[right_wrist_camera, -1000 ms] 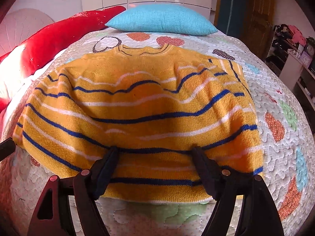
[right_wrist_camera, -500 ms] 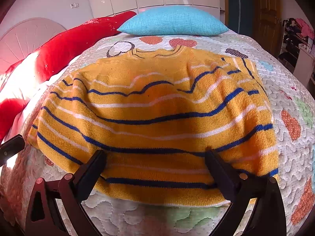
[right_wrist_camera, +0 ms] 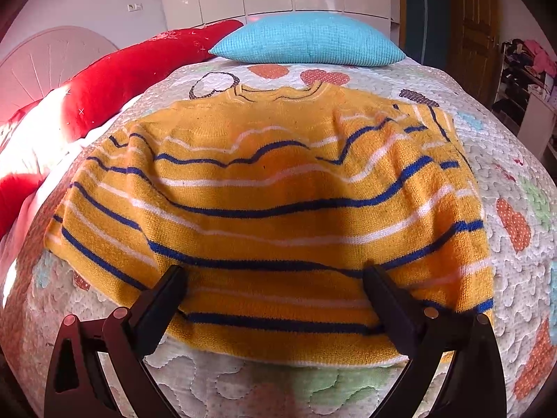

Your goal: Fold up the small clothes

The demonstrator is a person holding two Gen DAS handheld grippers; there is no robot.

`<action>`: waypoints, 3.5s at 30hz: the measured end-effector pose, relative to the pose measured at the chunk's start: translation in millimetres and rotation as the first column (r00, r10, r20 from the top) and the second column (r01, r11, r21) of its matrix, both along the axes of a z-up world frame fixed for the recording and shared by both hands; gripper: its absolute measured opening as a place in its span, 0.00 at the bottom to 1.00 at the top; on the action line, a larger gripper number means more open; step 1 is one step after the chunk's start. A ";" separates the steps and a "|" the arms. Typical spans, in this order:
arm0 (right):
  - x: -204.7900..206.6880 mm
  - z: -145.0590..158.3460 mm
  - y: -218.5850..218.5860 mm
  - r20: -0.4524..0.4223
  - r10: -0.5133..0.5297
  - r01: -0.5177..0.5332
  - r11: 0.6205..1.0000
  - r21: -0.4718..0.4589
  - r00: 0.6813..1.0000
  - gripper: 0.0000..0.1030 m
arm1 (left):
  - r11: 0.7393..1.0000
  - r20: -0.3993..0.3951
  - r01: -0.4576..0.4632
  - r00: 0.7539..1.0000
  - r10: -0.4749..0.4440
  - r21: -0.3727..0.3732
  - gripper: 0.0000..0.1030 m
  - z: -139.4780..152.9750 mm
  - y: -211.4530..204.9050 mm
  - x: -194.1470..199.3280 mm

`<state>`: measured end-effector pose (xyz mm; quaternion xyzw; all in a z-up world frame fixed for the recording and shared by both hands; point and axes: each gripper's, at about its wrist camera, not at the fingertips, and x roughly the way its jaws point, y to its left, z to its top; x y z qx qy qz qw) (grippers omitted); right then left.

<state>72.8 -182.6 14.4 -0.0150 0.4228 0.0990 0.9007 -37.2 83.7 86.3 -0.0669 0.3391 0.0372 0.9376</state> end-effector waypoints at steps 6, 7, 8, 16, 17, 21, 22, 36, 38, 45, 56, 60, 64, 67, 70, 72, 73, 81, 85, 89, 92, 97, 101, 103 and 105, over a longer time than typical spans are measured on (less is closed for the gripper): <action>-1.0 0.2 0.7 0.005 -0.006 0.006 1.000 -0.018 1.000 0.99 | 0.998 -0.037 0.026 0.999 -0.028 -0.053 0.89 -17.0 0.9 7.4; -1.2 0.1 0.9 0.005 -0.007 0.007 1.000 -0.019 1.000 0.99 | 0.998 -0.036 0.025 0.999 -0.027 -0.055 0.89 -17.8 0.6 7.4; -1.3 0.1 1.1 0.006 -0.008 0.008 1.000 -0.021 1.000 0.99 | 0.998 -0.037 0.025 0.999 -0.027 -0.058 0.89 -18.7 0.9 7.3; -2.2 0.4 1.2 0.011 -0.009 0.009 1.000 -0.028 1.000 0.99 | 0.996 -0.071 0.020 0.997 -0.026 -0.084 0.89 -28.5 3.1 12.5; -2.4 0.5 1.1 0.012 -0.009 0.009 1.000 -0.028 1.000 0.99 | 0.996 -0.074 0.021 0.997 -0.027 -0.084 0.89 -29.6 2.6 13.0; -2.3 0.4 0.8 0.012 -0.008 0.008 1.000 -0.028 1.000 0.99 | 0.996 -0.090 0.029 0.995 -0.036 -0.081 0.89 -34.7 -1.8 16.3; -2.4 0.4 0.8 0.012 -0.007 0.008 1.000 -0.028 1.000 0.99 | 0.996 -0.094 0.031 0.995 -0.038 -0.080 0.89 -36.2 -2.7 17.2; -2.9 1.4 -0.6 0.014 -0.005 0.006 1.000 -0.027 1.000 0.99 | 0.995 -0.158 0.050 0.985 -0.063 -0.087 0.89 -56.0 -11.9 28.1; -3.0 1.2 -0.6 0.014 -0.005 0.006 1.000 -0.028 1.000 0.99 | 0.995 -0.165 0.052 0.984 -0.065 -0.085 0.89 -58.5 -13.7 29.8; -3.2 2.3 -1.2 0.016 -0.005 0.005 1.000 -0.025 1.000 0.99 | 0.995 -0.197 0.057 0.978 -0.071 -0.079 0.89 -68.8 -19.1 34.3; -3.0 5.0 -0.2 0.019 -0.007 0.008 1.000 -0.020 1.000 0.99 | 0.997 -0.218 0.056 0.974 -0.066 -0.052 0.89 -76.9 -23.0 36.4; -2.1 5.3 -0.3 0.019 -0.007 0.007 1.000 -0.019 1.000 0.99 | 0.997 -0.222 0.061 0.973 -0.069 -0.043 0.91 -79.1 -25.2 38.0; -3.7 5.0 0.4 0.022 -0.011 0.011 1.000 -0.015 1.000 0.99 | 0.997 -0.224 0.066 0.972 -0.073 -0.036 0.92 -80.7 -26.3 40.1; -4.6 4.7 0.5 0.024 -0.013 0.013 1.000 -0.012 1.000 0.99 | 0.997 -0.226 0.069 0.971 -0.075 -0.033 0.94 -82.0 -27.3 40.6; -4.1 4.7 0.6 0.024 -0.013 0.013 1.000 -0.012 1.000 0.99 | 0.997 -0.229 0.073 0.970 -0.078 -0.028 0.96 -83.0 -29.1 40.9; -4.0 4.7 0.6 0.025 -0.013 0.013 1.000 -0.012 1.000 0.99 | 0.997 -0.230 0.075 0.970 -0.078 -0.024 0.97 -83.6 -29.9 41.1; -4.3 4.7 0.4 0.025 -0.013 0.013 1.000 -0.012 1.000 0.99 | 0.997 -0.230 0.075 0.970 -0.079 -0.024 0.97 -83.8 -30.2 41.1; -4.7 5.0 0.8 0.029 -0.015 0.015 1.000 -0.004 0.999 0.99 | 0.997 -0.229 0.077 0.970 -0.079 -0.019 0.99 -85.7 -32.0 42.2; -6.4 5.0 0.3 0.031 -0.017 0.017 1.000 -0.002 0.999 0.99 | 0.996 -0.224 0.077 0.971 -0.083 -0.034 1.00 -87.3 -30.2 42.2; -7.8 5.0 -0.3 0.035 -0.018 0.017 1.000 0.013 0.999 0.99 | 0.994 -0.205 0.078 0.974 -0.093 -0.080 1.00 -86.9 -24.0 41.0; -9.5 5.4 -2.2 0.039 -0.017 0.015 0.999 0.034 0.999 0.99 | 0.990 -0.200 0.079 0.974 -0.102 -0.116 1.00 -86.1 -19.3 40.7; -12.7 6.8 -10.1 0.050 -0.006 0.000 0.995 0.102 0.999 1.00 | 0.982 -0.227 0.076 0.967 -0.115 -0.175 1.00 -76.5 -15.6 46.4; -15.6 8.3 -19.7 0.063 0.004 -0.015 0.983 0.184 0.998 1.00 | 0.945 -0.229 0.050 0.965 -0.129 -0.324 1.00 -70.6 -8.0 74.8; -16.9 9.5 -23.0 0.068 0.007 -0.021 0.976 0.215 0.998 1.00 | 0.926 -0.227 0.027 0.966 -0.120 -0.377 1.00 -74.7 -3.1 95.4; -18.2 11.4 -25.6 0.071 0.008 -0.024 0.972 0.235 0.997 1.00 | 0.901 -0.212 -0.012 0.973 -0.089 -0.433 1.00 -79.3 5.4 111.5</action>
